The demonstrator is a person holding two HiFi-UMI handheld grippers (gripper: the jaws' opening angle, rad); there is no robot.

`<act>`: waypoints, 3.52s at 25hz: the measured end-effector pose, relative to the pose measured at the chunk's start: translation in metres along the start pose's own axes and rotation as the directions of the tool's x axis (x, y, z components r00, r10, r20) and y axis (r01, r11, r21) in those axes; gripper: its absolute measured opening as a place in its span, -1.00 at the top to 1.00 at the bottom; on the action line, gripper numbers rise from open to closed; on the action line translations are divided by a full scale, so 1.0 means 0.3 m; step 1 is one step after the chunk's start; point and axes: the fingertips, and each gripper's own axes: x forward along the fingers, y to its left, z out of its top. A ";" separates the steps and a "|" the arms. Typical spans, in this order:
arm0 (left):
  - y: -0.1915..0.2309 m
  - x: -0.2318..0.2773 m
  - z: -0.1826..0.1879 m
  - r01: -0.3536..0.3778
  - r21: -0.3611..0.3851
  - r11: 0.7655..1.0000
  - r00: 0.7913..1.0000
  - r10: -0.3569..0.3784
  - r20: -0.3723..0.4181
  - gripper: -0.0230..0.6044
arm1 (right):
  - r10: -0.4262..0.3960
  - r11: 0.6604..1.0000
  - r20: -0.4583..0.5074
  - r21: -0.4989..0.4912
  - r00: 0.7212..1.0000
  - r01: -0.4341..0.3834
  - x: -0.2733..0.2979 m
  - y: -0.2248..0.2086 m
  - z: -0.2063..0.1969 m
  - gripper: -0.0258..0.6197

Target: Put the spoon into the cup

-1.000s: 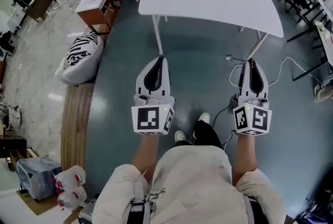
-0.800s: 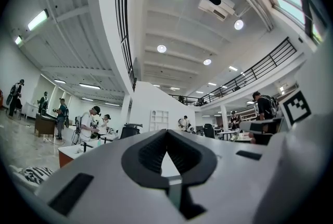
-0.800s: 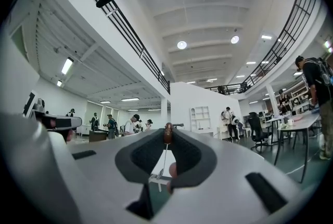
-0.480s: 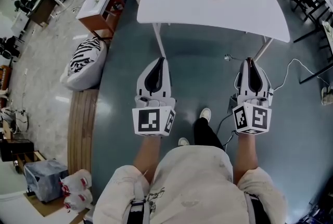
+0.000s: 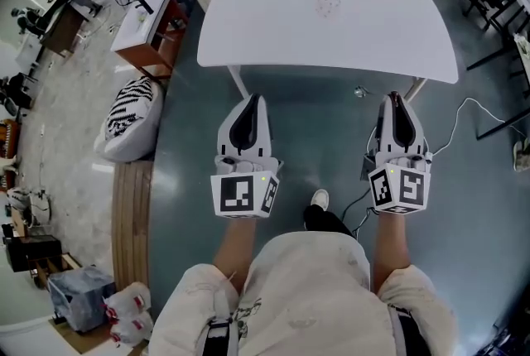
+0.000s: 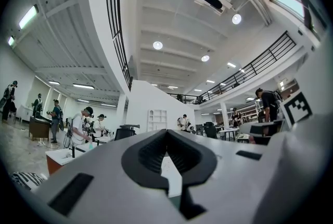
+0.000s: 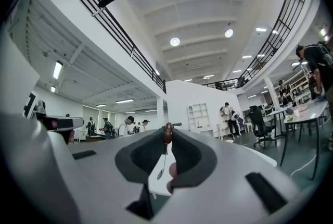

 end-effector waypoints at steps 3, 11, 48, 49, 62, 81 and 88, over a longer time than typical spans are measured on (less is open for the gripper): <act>-0.048 0.119 -0.007 0.003 0.008 1.000 1.000 -0.003 -0.001 0.92 | -0.003 1.000 -0.002 0.012 1.000 0.003 0.081 -0.098 -0.003 0.83; -0.136 0.351 -0.050 0.004 0.013 1.000 1.000 -0.004 -0.015 0.92 | 0.007 0.999 -0.014 0.041 1.000 -0.006 0.252 -0.280 -0.037 0.83; 0.601 1.211 -0.283 0.074 -0.060 0.995 0.997 -0.076 -0.031 0.92 | -0.045 0.998 -0.081 -0.044 0.996 0.041 1.332 -0.012 -0.230 0.83; 0.622 1.224 -0.289 0.075 -0.060 0.995 0.996 -0.077 -0.032 0.92 | -0.047 0.998 -0.081 -0.046 0.996 0.043 1.351 0.002 -0.234 0.83; 0.519 1.422 -0.362 0.111 -0.089 0.990 0.991 -0.117 -0.068 0.92 | -0.068 0.998 -0.107 -0.022 0.992 0.066 1.473 -0.159 -0.287 0.83; 0.317 1.897 -0.582 0.060 0.009 0.998 0.987 -0.058 -0.150 0.92 | 0.087 0.995 -0.253 0.073 0.963 -0.071 1.843 -0.481 -0.574 0.83; 0.268 1.960 -0.655 0.029 0.029 0.999 0.982 -0.023 -0.186 0.92 | 0.177 0.982 -0.347 0.127 0.921 -0.141 1.886 -0.498 -0.759 0.83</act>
